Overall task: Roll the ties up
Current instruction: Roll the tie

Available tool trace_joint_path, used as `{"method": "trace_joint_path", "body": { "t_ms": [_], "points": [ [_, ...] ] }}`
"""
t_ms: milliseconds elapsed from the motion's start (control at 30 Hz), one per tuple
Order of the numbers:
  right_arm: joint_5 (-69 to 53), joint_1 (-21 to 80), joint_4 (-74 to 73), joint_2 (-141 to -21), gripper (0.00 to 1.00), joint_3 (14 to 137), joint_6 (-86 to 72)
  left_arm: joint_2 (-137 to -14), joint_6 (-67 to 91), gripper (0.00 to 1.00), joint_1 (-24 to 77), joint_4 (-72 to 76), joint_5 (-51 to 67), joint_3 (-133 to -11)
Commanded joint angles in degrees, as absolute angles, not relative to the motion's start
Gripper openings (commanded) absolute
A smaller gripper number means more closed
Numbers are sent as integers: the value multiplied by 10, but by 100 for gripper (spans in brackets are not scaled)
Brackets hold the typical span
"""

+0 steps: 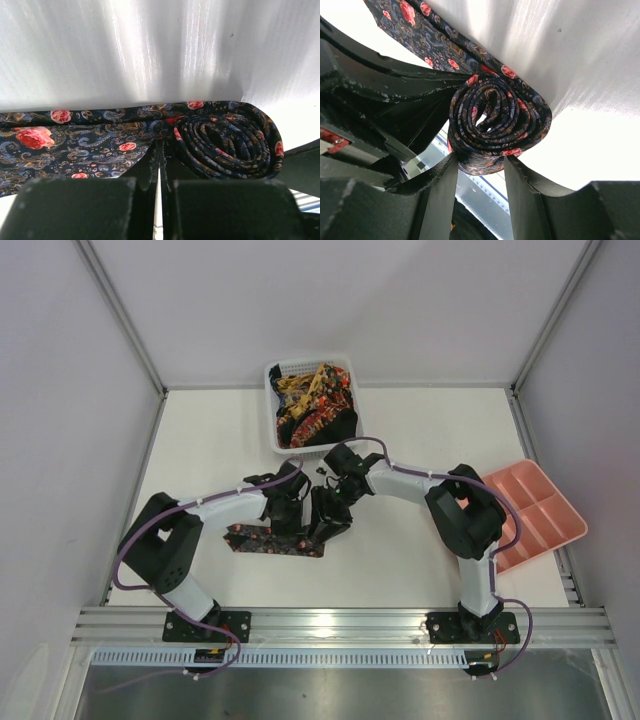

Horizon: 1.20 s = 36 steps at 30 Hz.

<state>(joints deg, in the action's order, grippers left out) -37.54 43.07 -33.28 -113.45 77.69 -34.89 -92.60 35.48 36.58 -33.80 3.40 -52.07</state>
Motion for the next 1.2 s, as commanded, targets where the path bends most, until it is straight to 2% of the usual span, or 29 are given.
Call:
{"method": "trace_joint_path", "body": {
  "t_ms": [0,433,700,800,933,1000,1133,1167],
  "points": [
    [-376,433,-326,-1144,47,806,-353,-912,342,1,362,-336,29,-533],
    [-381,442,-336,-1158,46,831,-347,-923,357,1,363,-258,141,-520],
    [-374,447,-290,-1170,42,804,-338,-949,368,0,361,-238,156,-505],
    [-357,447,-280,-1181,36,798,-354,-950,369,1,361,-237,149,-499],
    [-341,448,-276,-1196,20,801,-383,-953,370,1,360,-239,144,-496],
    [-338,448,-279,-1208,15,809,-401,-951,370,1,361,-239,140,-494],
    [-307,452,-342,-1236,1,844,-410,-947,371,1,361,-240,134,-488],
    [-302,453,-353,-1243,0,851,-409,-944,371,1,361,-241,129,-487]
  ]
}}
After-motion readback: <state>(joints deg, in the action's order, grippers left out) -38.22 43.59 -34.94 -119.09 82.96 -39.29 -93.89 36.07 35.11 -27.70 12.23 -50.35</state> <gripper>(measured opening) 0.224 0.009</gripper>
